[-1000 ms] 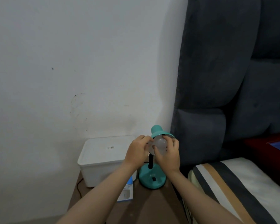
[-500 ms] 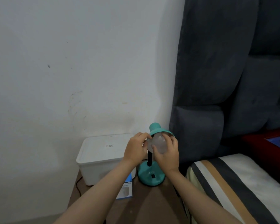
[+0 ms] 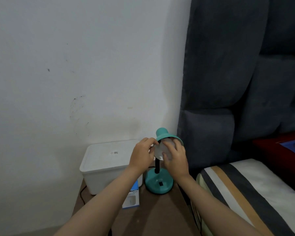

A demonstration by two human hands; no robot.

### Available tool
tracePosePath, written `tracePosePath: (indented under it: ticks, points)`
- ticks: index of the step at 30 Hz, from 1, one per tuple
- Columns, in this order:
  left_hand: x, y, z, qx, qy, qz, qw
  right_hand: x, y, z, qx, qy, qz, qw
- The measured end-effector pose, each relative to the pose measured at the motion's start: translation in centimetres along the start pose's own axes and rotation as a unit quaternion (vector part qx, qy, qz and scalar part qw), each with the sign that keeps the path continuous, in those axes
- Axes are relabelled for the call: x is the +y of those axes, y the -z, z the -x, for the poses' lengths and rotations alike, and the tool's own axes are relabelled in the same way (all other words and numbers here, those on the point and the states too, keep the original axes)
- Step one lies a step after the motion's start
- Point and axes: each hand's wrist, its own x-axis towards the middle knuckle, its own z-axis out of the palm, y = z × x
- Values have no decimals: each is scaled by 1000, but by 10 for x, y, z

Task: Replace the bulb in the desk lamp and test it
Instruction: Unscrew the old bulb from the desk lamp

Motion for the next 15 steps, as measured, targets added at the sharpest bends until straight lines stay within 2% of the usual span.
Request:
tracePosePath:
  ticks: [4,9,11,15]
  points:
    - [0,-1,0,1,-1,2,1000,-2,3,3,18,-16,-9,1000]
    - [0,-1,-1,0,-7,1,1000,-12,-2,5,88,-151,-148,973]
    - [0,-1,-1,-1,-7,-3,1000,-14,-2,3,87,-147,-151,974]
    - [-1,1,-2,-3,-4,-7,1000,-11,2,1,37,-60,-70,995]
